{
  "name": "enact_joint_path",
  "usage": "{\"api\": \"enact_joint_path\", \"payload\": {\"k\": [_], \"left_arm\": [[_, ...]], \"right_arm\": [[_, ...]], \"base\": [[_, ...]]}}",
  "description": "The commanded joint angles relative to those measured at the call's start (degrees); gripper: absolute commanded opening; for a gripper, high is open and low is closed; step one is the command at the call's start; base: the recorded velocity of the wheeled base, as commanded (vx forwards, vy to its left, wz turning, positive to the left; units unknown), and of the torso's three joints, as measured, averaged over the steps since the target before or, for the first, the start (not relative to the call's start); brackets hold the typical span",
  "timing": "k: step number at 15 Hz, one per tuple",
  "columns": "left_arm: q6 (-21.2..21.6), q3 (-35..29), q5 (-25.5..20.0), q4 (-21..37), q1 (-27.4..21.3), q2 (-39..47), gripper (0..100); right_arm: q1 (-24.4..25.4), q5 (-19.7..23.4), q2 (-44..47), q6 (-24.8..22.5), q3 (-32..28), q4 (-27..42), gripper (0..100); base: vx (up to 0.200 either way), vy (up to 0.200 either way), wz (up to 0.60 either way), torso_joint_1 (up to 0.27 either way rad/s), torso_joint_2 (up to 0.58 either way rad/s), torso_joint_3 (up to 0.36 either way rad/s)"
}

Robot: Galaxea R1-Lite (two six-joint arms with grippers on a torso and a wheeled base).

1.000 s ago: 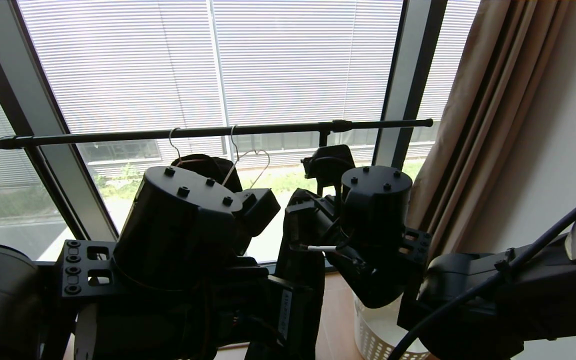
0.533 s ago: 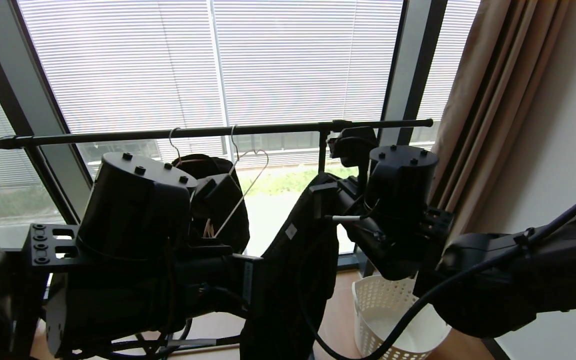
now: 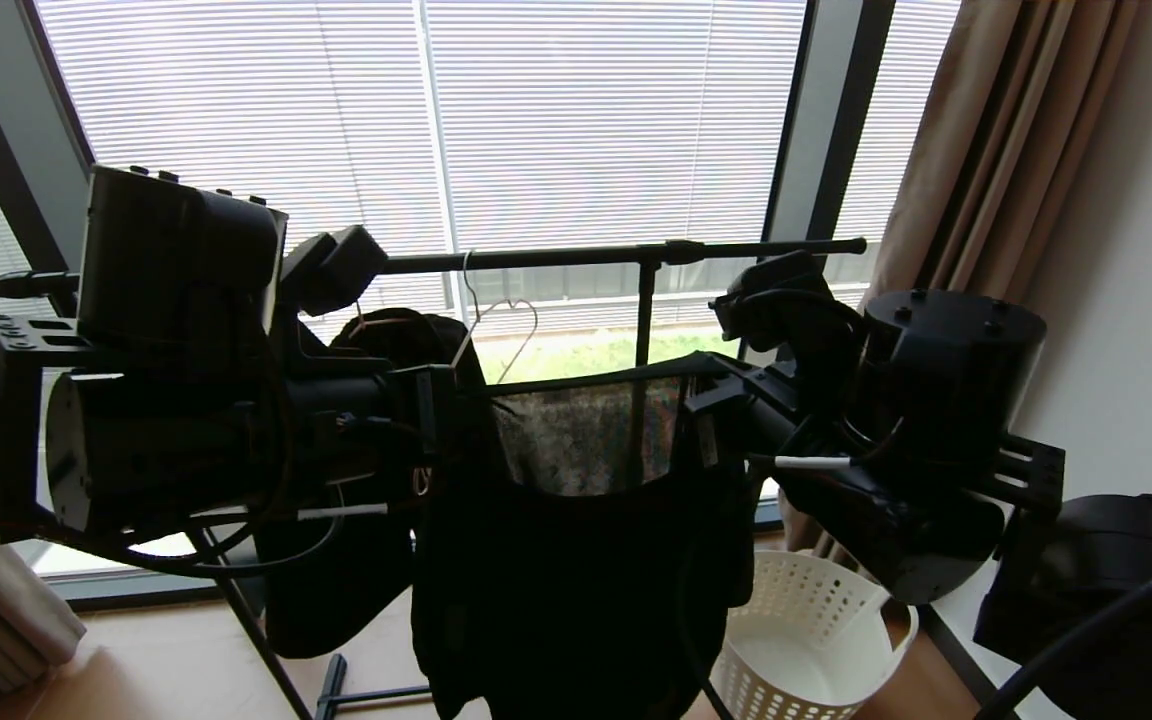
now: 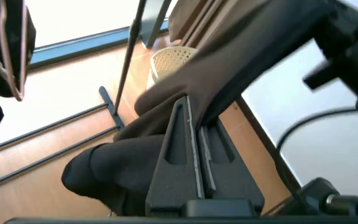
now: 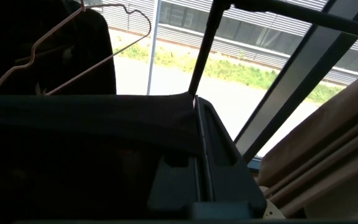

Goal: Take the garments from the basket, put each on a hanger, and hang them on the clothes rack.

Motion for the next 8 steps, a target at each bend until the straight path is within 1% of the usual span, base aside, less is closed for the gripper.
{"api": "enact_joint_path", "payload": {"k": [1,2,4,6,8], "left_arm": [[0.26,0.13,-0.09,-0.30,0.48,1.45,0],[0.52,1.27,-0.18,-1.53,0.31,1.19,0],[2.72,3.03,-0.18,-4.96,0.22,1.10,0],[3.95,3.91,-0.09,-5.57,0.22,0.92,0],[4.03,4.43,-0.18,-5.57,0.22,0.57,0]], "right_arm": [[0.68,-0.01,-1.86,-0.06,0.69,-0.13,0],[0.68,-0.01,-1.68,-0.06,0.51,-0.31,0],[0.59,-0.01,-1.68,-0.06,0.42,-0.40,0],[0.59,-0.01,-1.59,-0.06,0.25,-0.40,0],[0.59,-0.01,-1.51,-0.06,0.34,-0.40,0]], "base": [[0.000,0.000,0.00,0.000,0.00,0.000],[0.000,0.000,0.00,0.000,0.00,0.000],[0.000,0.000,0.00,0.000,0.00,0.000],[0.000,0.000,0.00,0.000,0.00,0.000],[0.000,0.000,0.00,0.000,0.00,0.000]]}}
